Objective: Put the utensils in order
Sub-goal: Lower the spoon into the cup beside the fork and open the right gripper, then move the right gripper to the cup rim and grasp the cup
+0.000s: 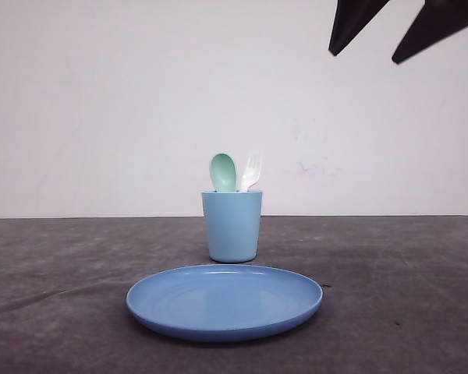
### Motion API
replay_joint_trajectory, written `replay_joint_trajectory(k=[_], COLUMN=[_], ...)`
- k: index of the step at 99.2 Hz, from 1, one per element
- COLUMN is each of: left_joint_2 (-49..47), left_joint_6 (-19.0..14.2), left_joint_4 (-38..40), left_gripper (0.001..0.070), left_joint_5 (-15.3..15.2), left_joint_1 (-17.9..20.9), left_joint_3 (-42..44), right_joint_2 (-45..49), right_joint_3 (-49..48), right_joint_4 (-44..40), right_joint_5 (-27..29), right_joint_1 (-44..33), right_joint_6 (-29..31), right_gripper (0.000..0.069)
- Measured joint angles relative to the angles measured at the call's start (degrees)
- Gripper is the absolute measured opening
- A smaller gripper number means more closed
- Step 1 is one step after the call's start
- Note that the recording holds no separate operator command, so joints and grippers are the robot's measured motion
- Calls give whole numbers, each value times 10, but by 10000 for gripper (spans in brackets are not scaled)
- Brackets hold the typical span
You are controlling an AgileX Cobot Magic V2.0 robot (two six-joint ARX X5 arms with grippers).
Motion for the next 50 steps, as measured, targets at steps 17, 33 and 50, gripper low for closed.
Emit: replay_joint_trajectory(k=[17,33,50], left_joint_2=[0,0,0], left_joint_6=[0,0,0], left_joint_4=[0,0,0], left_gripper=[279,279,279], left_joint_5=[0,0,0], left_joint_1=[0,0,0], left_joint_3=[0,0,0], right_joint_2=[18,65,133], right_joint_3=[-40,-88,-93], right_joint_4=[42,112,193], right_joint_5=[-58,-66,-76], right_joint_1=[2,3,10], right_joint_6=[5,21,33], right_gripper=[681,681,681])
